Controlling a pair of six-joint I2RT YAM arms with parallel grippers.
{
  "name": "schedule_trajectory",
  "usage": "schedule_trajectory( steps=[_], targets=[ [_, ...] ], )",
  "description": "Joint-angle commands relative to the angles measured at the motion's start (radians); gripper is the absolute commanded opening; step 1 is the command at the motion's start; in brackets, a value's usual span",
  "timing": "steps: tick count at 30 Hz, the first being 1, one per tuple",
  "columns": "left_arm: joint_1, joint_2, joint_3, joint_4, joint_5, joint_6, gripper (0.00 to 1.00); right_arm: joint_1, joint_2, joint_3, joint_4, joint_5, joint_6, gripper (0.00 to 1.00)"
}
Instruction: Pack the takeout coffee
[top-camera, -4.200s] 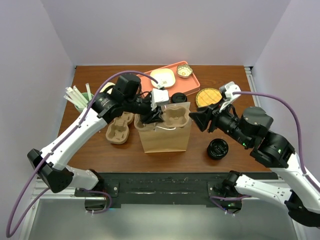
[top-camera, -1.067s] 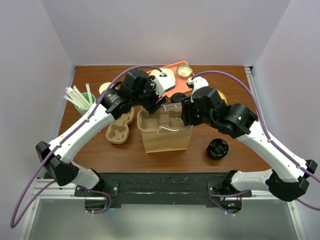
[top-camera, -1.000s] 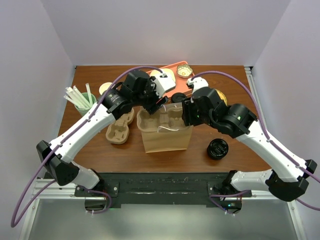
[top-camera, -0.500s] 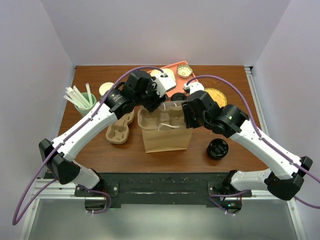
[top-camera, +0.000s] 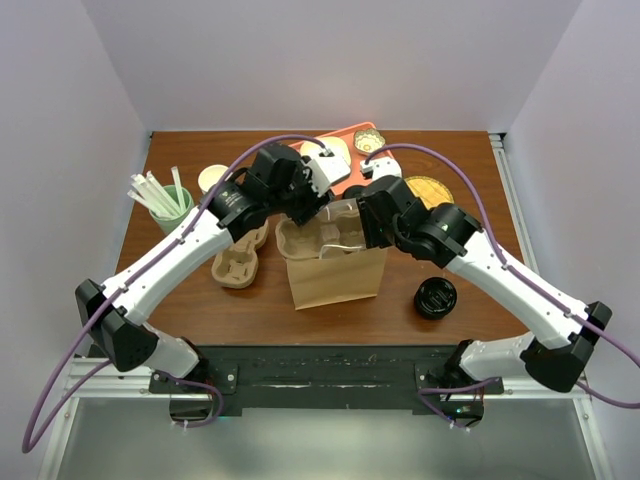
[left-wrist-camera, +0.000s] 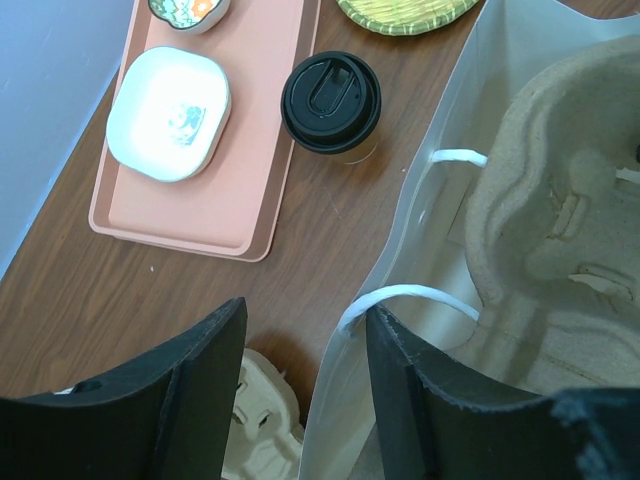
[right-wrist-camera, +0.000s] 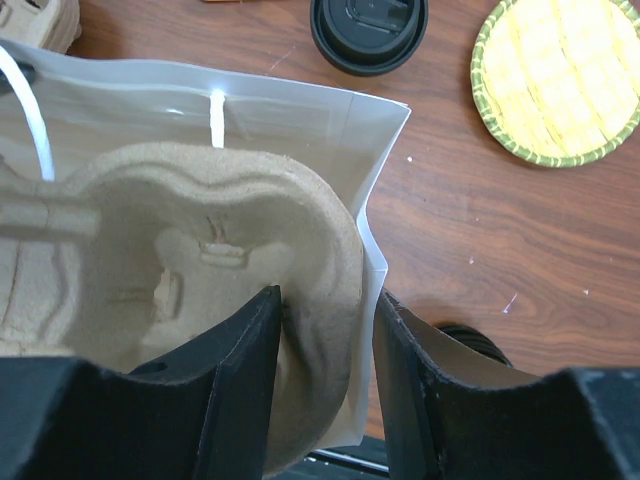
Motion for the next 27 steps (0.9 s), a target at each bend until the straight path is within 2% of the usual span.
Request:
schedule_trajectory(
  steps=[1,7,13,20,23,27],
  targets=[
    [0.003,-0.048,-0.019,0.026,0.0,0.0,0.54,-0.009,0.007,0.053,0.053,0.049,-0.02,0.43],
    [0.002,-0.059,-0.042,0.037,0.03,0.0,0.36,-0.01,0.01,0.033,0.106,0.063,-0.036,0.39],
    [0.003,-0.065,-0.045,0.046,0.031,-0.002,0.35,-0.016,0.012,-0.018,0.136,0.074,-0.03,0.39],
    [0.003,-0.065,-0.055,0.058,0.017,-0.012,0.5,-0.023,0.042,0.02,0.159,0.1,-0.062,0.43],
    [0.003,-0.06,-0.049,0.062,0.005,-0.018,0.54,-0.024,0.056,0.033,0.185,0.103,-0.092,0.4],
    [0.003,-0.053,-0.048,0.066,-0.011,-0.026,0.54,-0.027,0.056,0.014,0.222,0.098,-0.106,0.4]
  ],
)
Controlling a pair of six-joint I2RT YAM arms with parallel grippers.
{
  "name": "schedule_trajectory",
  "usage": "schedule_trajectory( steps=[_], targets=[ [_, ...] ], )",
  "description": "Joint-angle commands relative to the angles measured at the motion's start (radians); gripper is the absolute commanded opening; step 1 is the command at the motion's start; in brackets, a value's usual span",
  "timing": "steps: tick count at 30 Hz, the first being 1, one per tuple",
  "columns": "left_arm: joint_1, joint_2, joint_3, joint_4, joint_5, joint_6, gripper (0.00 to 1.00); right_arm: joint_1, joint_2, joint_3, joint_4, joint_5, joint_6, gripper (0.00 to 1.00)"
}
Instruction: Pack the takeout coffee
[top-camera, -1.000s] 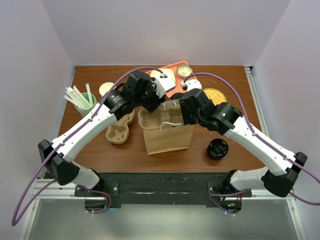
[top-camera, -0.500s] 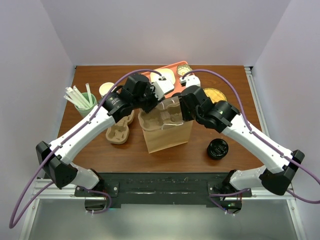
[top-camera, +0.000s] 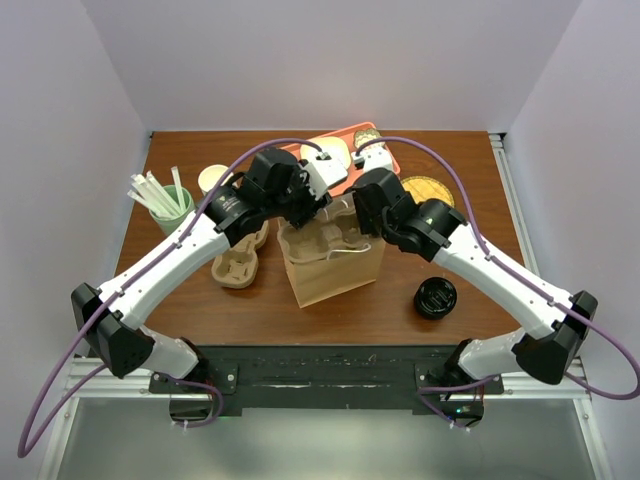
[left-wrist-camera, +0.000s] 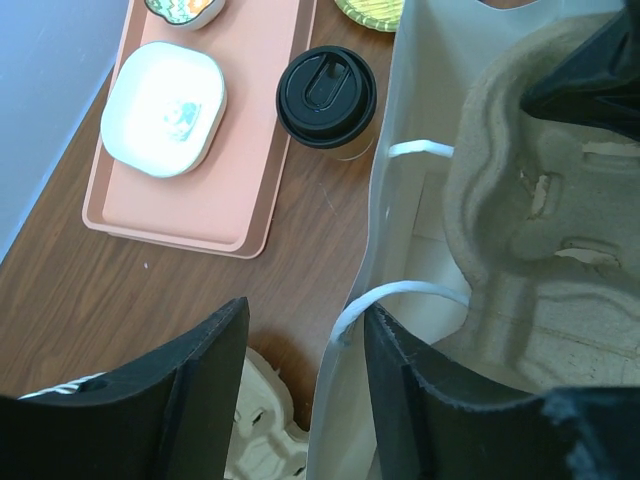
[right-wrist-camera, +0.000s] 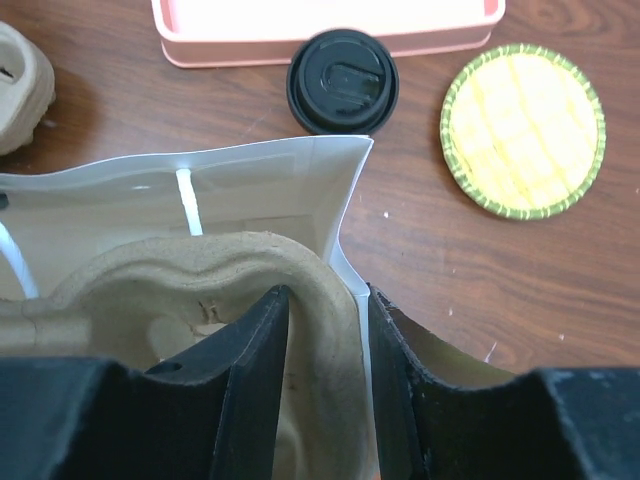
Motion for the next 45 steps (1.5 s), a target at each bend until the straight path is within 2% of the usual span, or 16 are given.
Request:
schedule_trajectory(
  steps=[1,4,6,12,13,14,18,19,22,24,30,38,40,45],
  targets=[
    [0.003,-0.019,0.003,0.042,-0.015,-0.016,0.51,-0.006,-0.005,0.022,0.078,0.026,-0.032,0.4],
    [0.003,-0.019,0.005,0.039,0.002,-0.016,0.35,-0.009,-0.012,0.008,0.098,0.016,-0.037,0.43],
    [0.003,-0.016,0.005,0.037,0.005,-0.017,0.29,-0.009,-0.017,0.035,0.095,0.007,-0.045,0.45],
    [0.003,-0.004,0.011,0.04,0.029,-0.007,0.12,-0.011,0.0,0.218,-0.006,-0.045,-0.049,0.5],
    [0.003,-0.001,0.017,0.042,0.037,-0.005,0.04,-0.009,0.001,0.236,-0.023,-0.056,-0.046,0.51],
    [0.003,0.002,0.02,0.042,0.04,-0.004,0.0,-0.011,0.004,0.271,-0.04,-0.062,-0.04,0.51],
    [0.003,0.021,0.041,0.045,0.066,-0.008,0.0,-0.011,-0.015,0.313,-0.083,-0.147,-0.015,0.51],
    [0.003,0.022,0.046,0.045,0.071,-0.013,0.0,-0.009,-0.026,0.306,-0.068,-0.249,-0.02,0.51],
    [0.003,0.027,0.054,0.049,0.083,-0.02,0.0,-0.011,-0.043,0.276,-0.029,-0.429,0.015,0.51],
    [0.003,0.028,0.054,0.052,0.089,-0.03,0.0,-0.009,-0.043,0.252,-0.026,-0.462,0.075,0.51],
    [0.005,0.035,0.057,0.062,0.112,-0.062,0.0,-0.009,-0.097,0.115,0.061,-0.43,0.184,0.57],
    [0.012,0.042,0.046,0.071,0.149,-0.097,0.0,-0.009,-0.132,-0.024,0.132,-0.381,0.179,0.59],
    [0.014,0.042,0.044,0.072,0.158,-0.102,0.0,-0.009,-0.129,-0.038,0.141,-0.37,0.166,0.59],
    [0.022,0.042,0.041,0.074,0.169,-0.111,0.0,-0.009,-0.115,-0.057,0.18,-0.373,0.141,0.51]
  ],
)
